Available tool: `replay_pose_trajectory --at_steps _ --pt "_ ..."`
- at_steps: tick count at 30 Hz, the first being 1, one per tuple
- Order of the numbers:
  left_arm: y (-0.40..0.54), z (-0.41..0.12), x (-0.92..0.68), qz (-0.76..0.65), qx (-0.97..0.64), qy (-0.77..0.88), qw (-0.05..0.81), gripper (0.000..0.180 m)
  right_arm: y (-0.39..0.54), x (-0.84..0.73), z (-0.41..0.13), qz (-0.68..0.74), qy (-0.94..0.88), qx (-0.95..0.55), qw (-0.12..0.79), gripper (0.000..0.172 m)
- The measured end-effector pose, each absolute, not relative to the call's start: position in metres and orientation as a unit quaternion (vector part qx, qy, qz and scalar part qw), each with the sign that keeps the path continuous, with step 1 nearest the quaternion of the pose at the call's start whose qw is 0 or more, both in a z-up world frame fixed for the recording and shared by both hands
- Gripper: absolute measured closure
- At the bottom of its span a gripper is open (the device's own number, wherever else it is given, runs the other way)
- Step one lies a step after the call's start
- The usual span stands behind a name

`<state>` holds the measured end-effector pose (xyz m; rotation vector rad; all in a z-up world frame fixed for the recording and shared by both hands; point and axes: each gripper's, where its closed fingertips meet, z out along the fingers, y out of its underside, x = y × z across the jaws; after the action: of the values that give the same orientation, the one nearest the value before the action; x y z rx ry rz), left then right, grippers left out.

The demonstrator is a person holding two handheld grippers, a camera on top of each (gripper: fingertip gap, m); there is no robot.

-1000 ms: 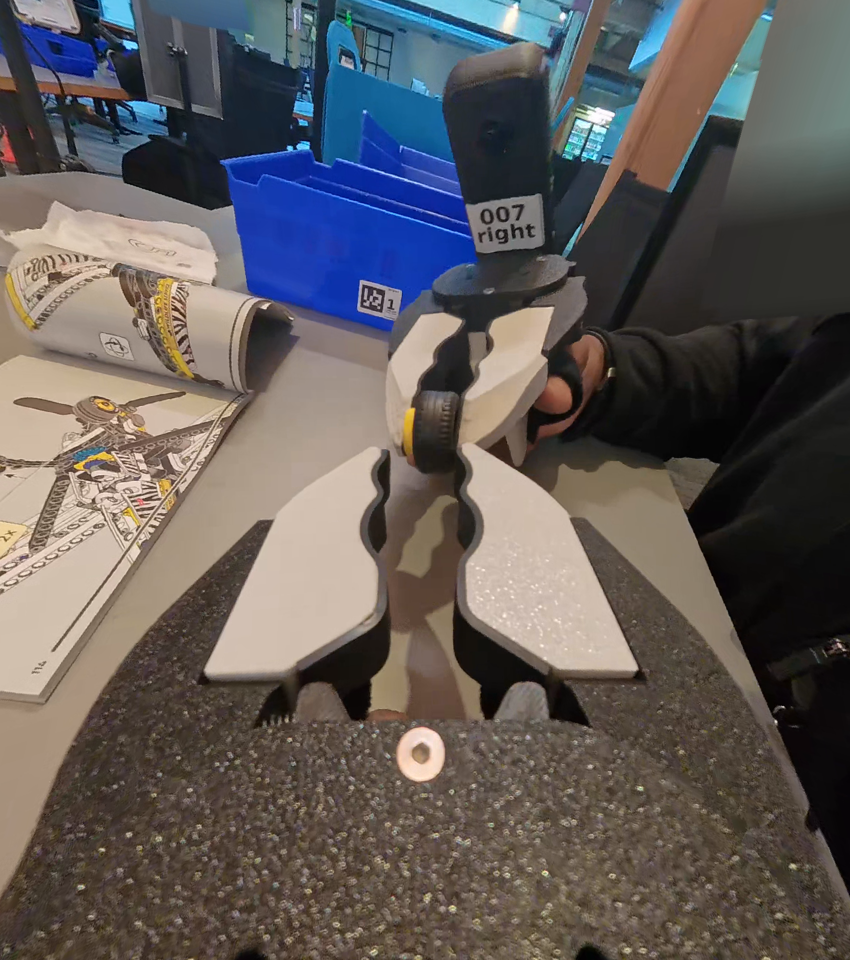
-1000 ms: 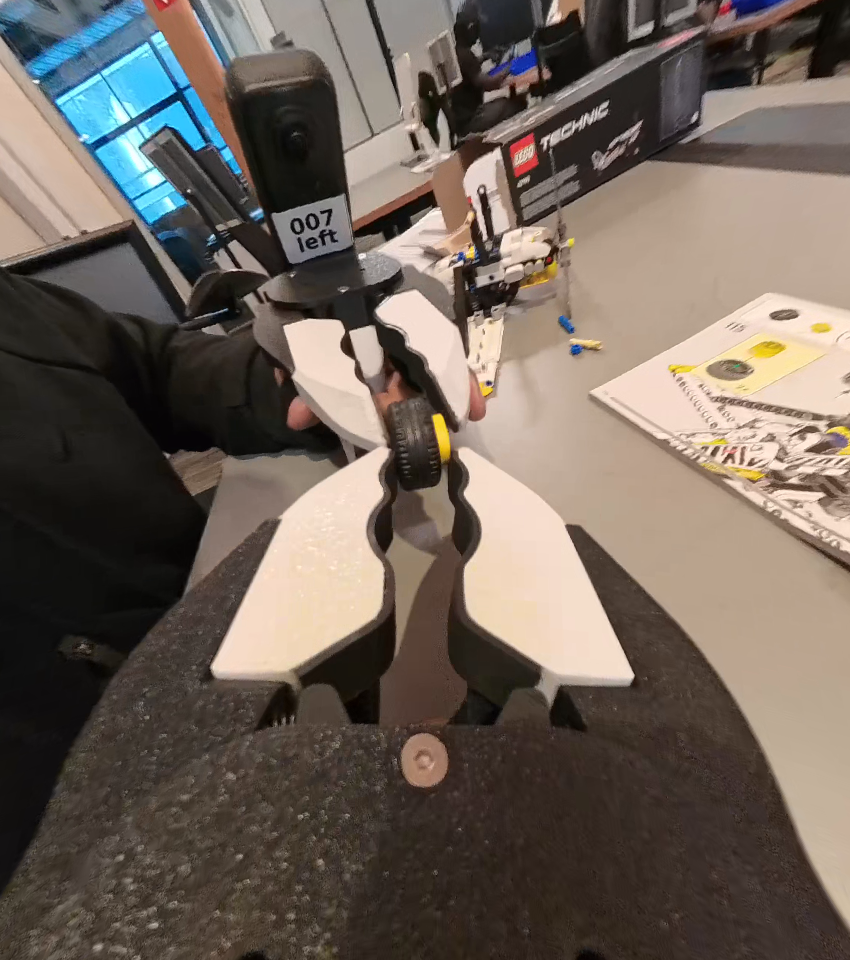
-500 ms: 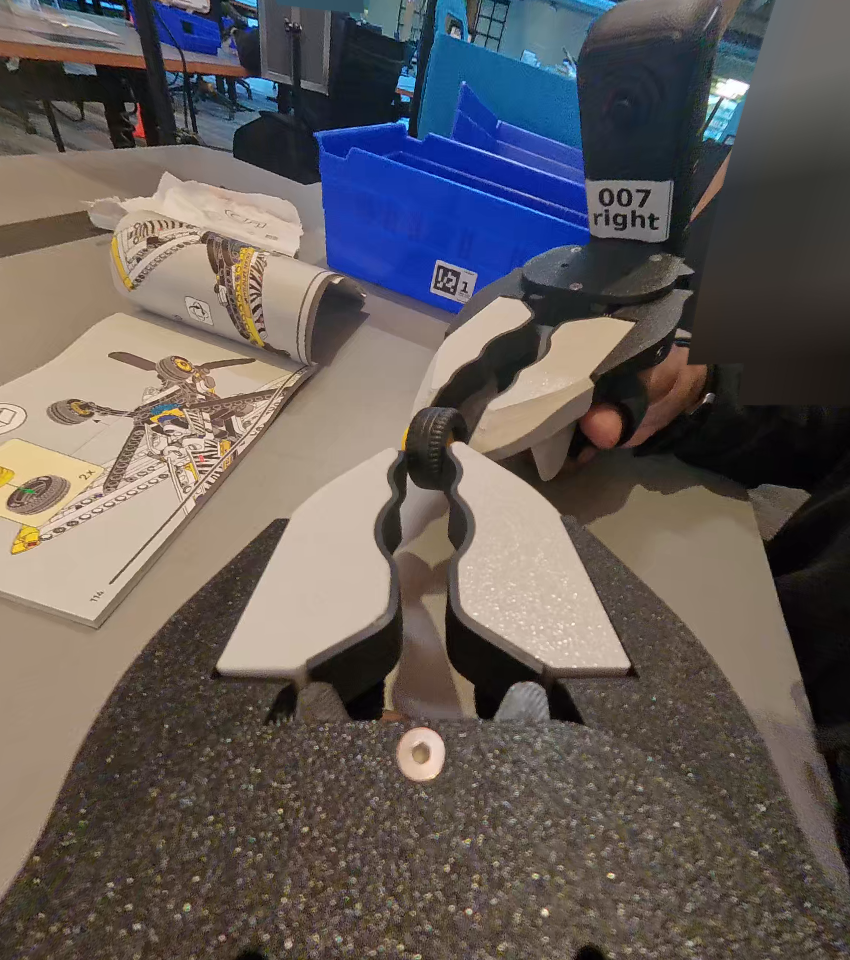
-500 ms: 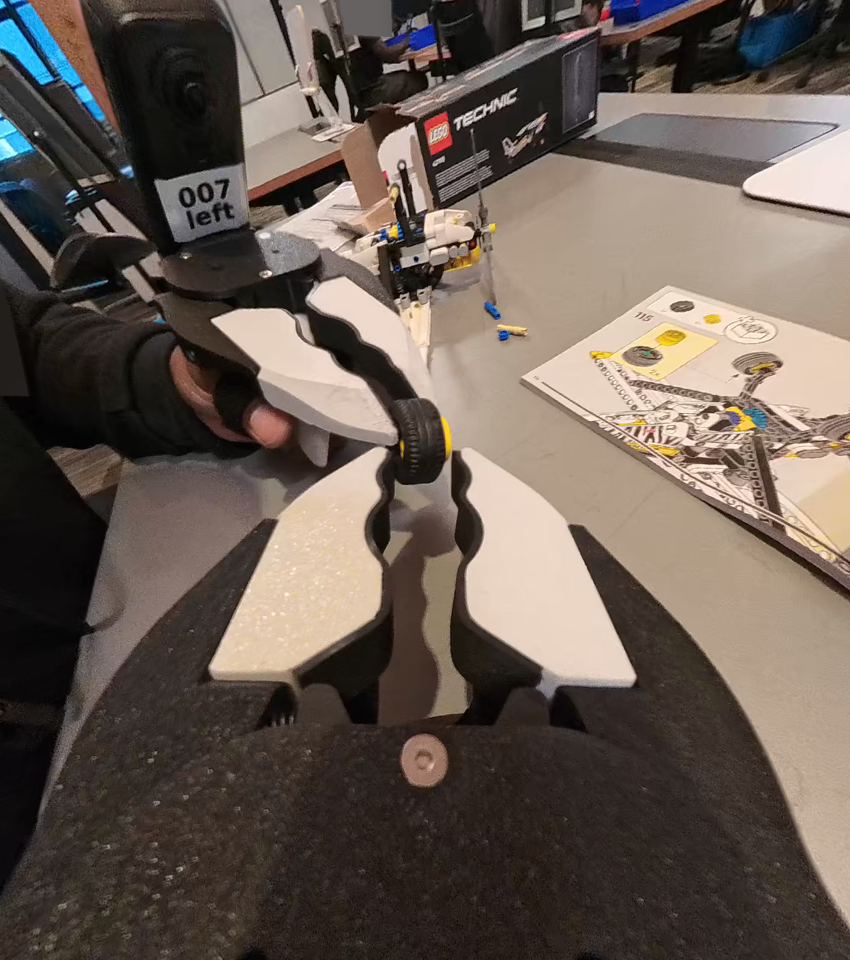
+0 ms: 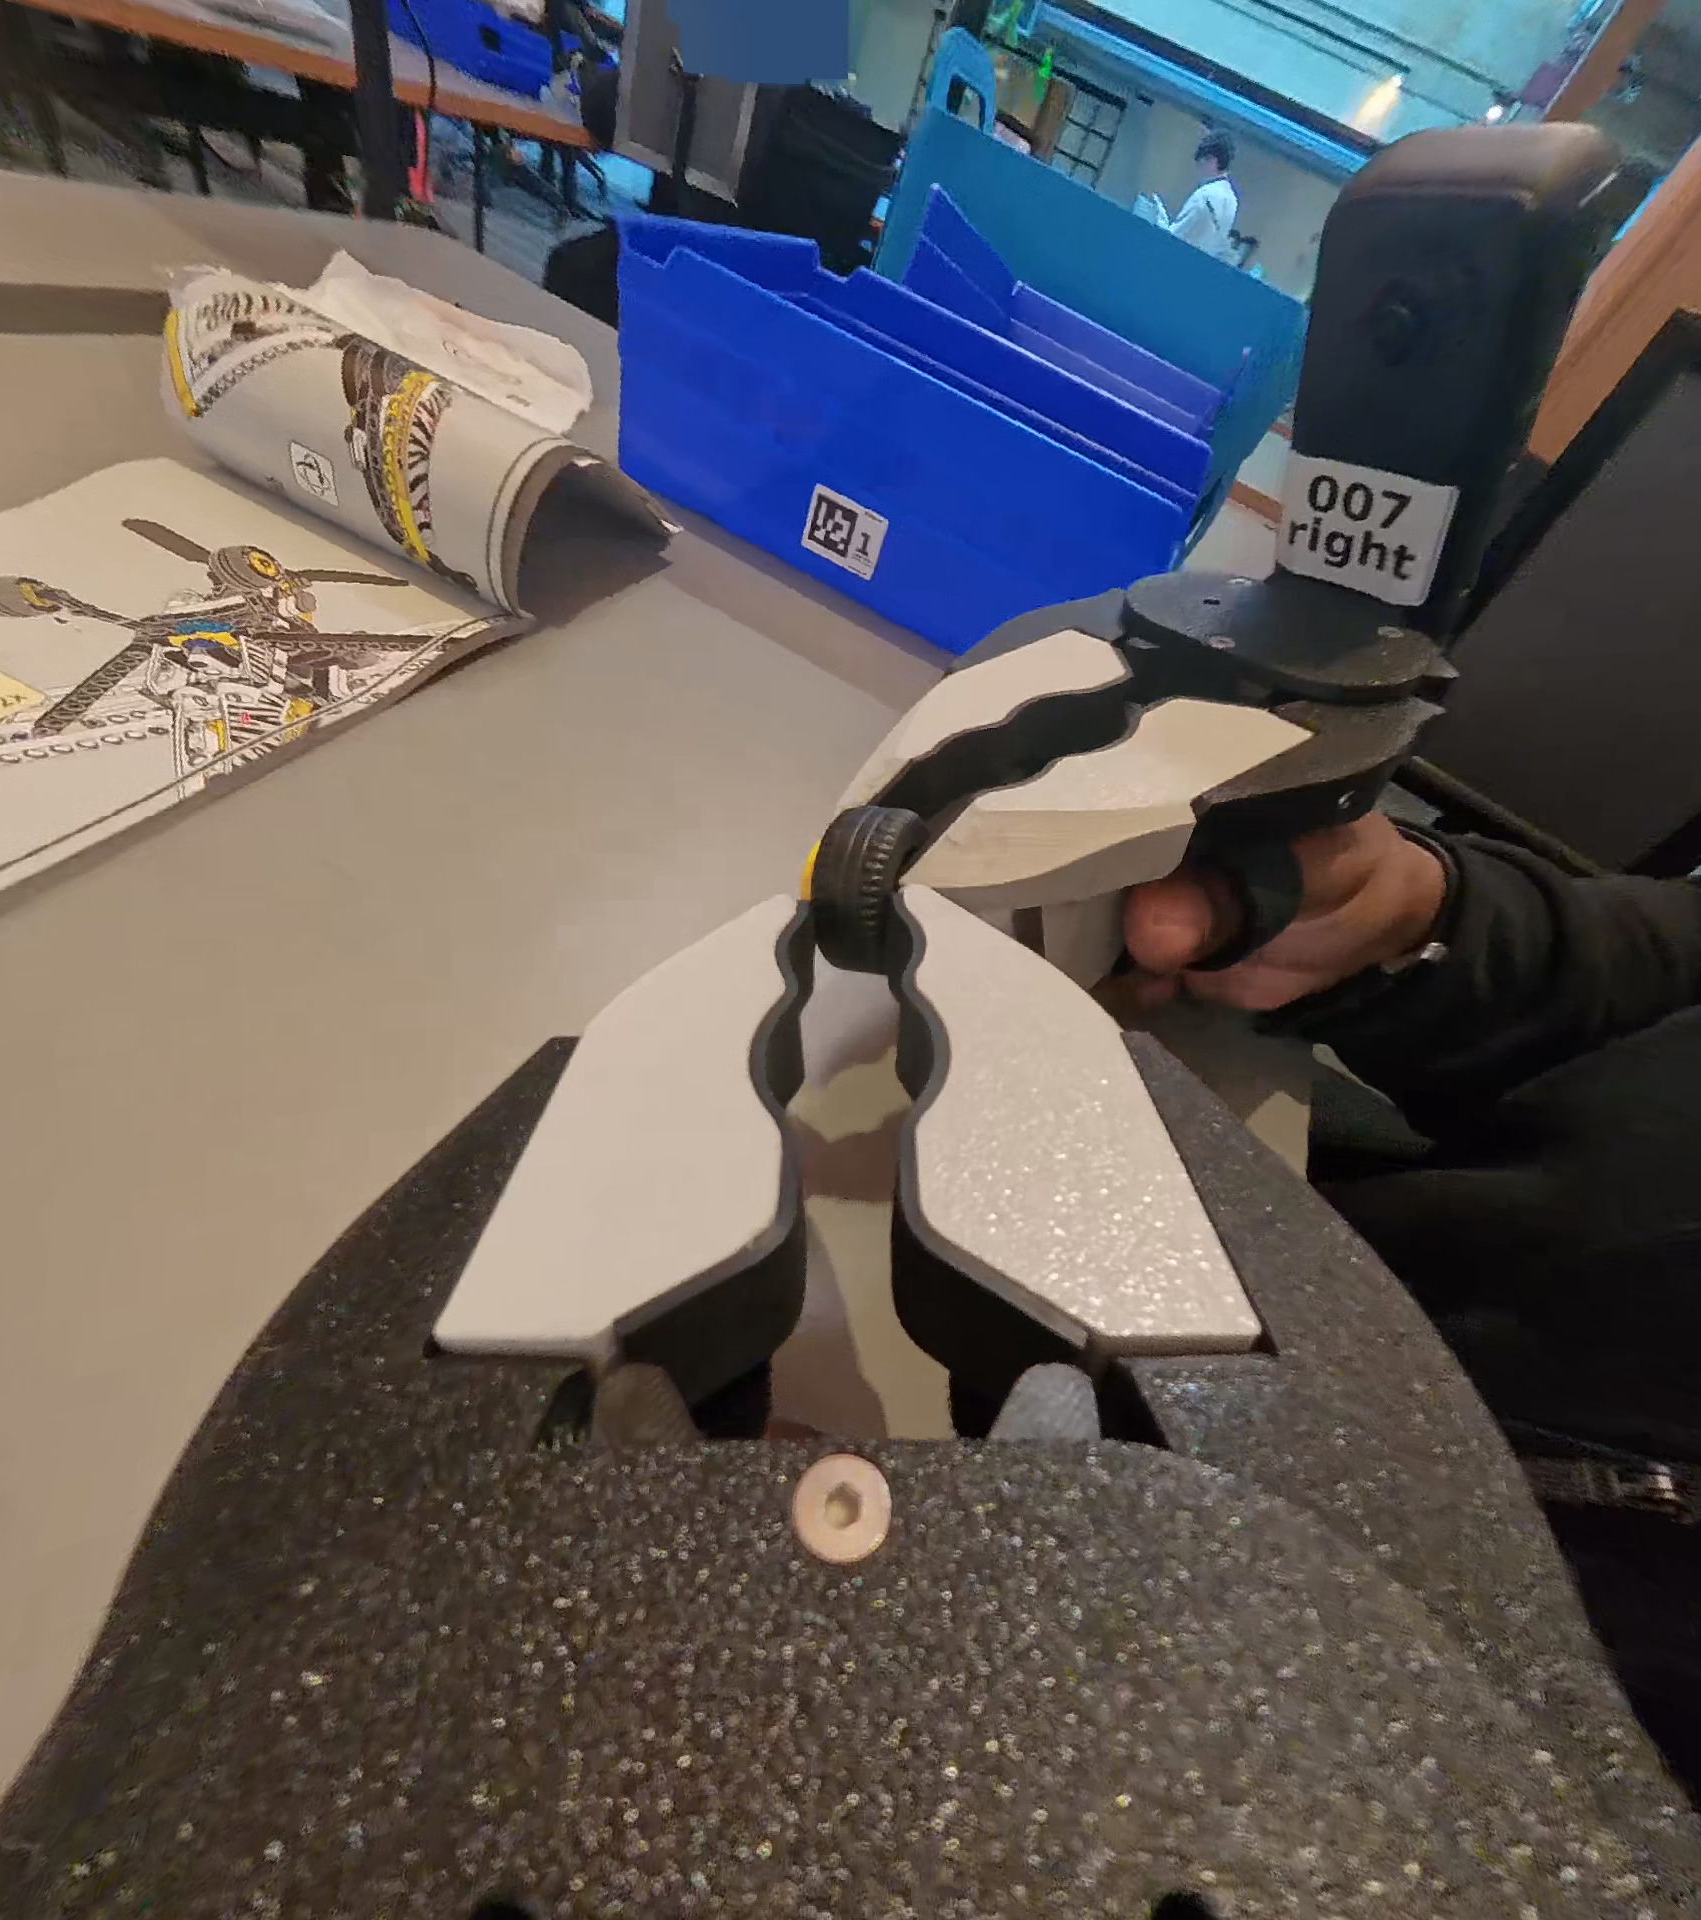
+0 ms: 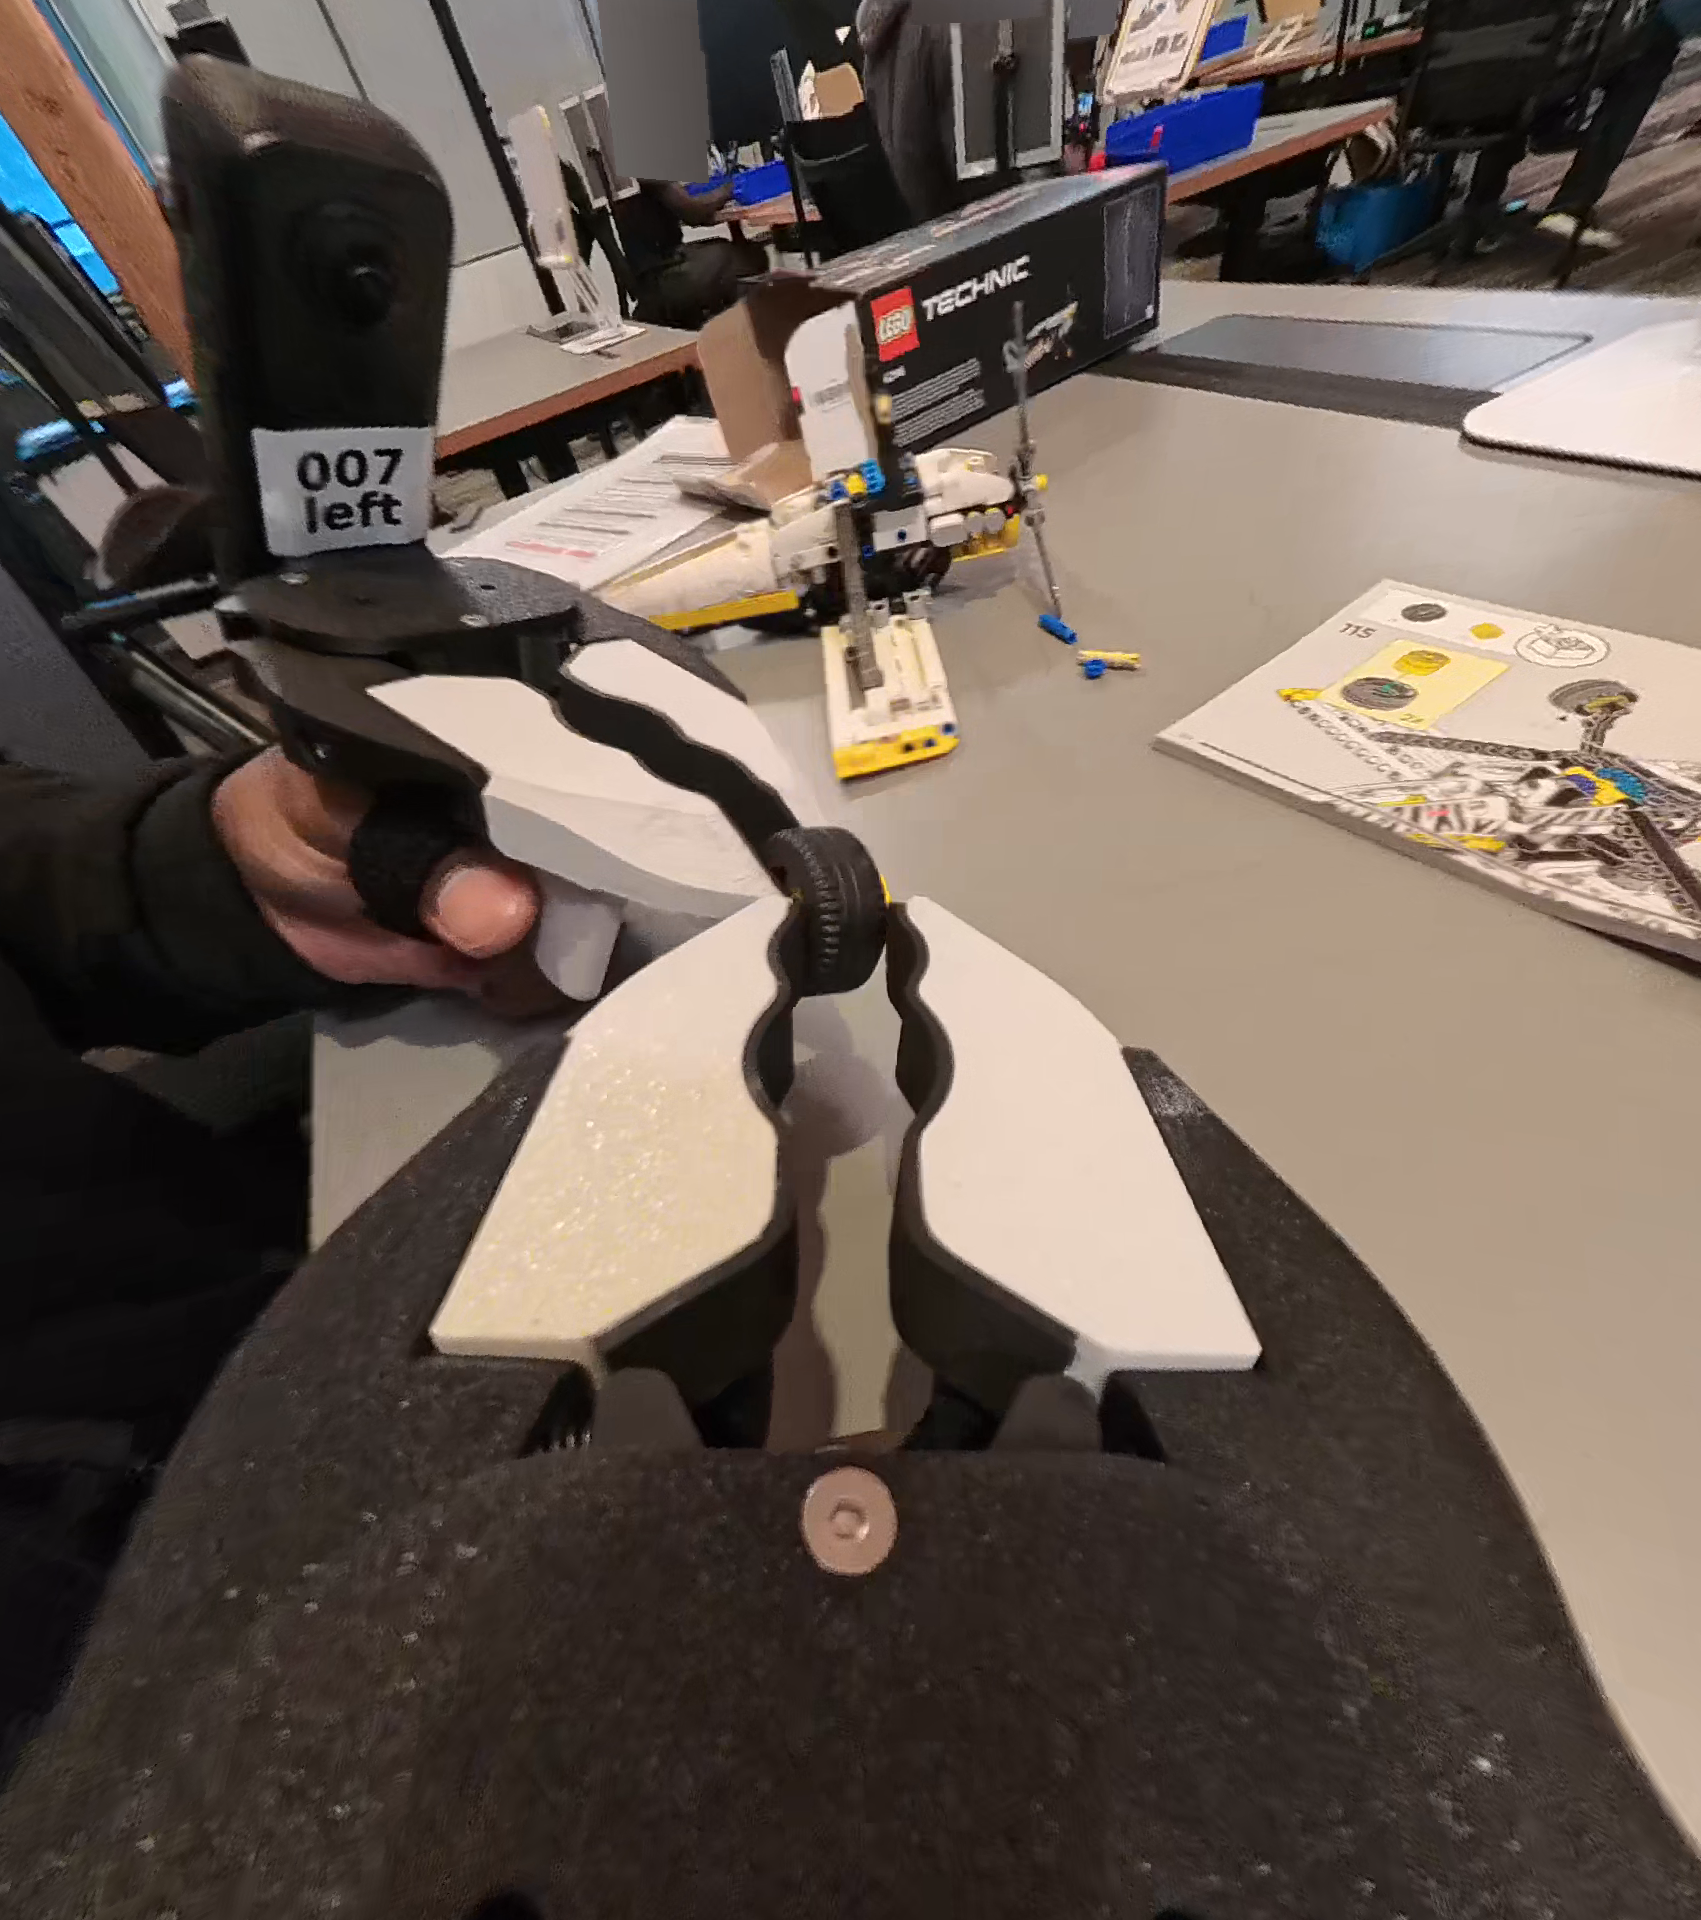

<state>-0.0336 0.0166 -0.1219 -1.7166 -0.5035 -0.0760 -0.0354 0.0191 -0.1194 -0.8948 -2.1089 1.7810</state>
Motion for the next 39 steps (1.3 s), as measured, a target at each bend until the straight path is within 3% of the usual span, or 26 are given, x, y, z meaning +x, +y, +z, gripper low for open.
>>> replay_pose_trajectory --at_steps 10,17,30,34,39 --pt "-0.016 -0.124 0.048 0.177 -0.766 -0.162 0.596 0.168 -0.011 0.044 -0.121 0.551 -0.744 -0.267 0.268 0.158" --pt "-0.024 -0.121 0.057 0.259 -0.748 -0.131 0.597 0.169 -0.017 0.053 -0.119 0.564 -0.729 -0.276 0.273 0.159" --pt "0.003 -0.106 -0.027 0.156 -0.784 -0.1 0.593 0.167 0.007 -0.031 -0.105 0.562 -0.774 -0.204 0.211 0.157" --pt "0.01 -0.118 -0.043 0.109 -0.787 -0.12 0.596 0.167 0.014 -0.047 -0.116 0.551 -0.778 -0.213 0.213 0.152" --pt "0.005 -0.118 -0.026 0.16 -0.788 -0.086 0.588 0.167 0.009 -0.025 -0.118 0.537 -0.785 -0.169 0.258 0.154"
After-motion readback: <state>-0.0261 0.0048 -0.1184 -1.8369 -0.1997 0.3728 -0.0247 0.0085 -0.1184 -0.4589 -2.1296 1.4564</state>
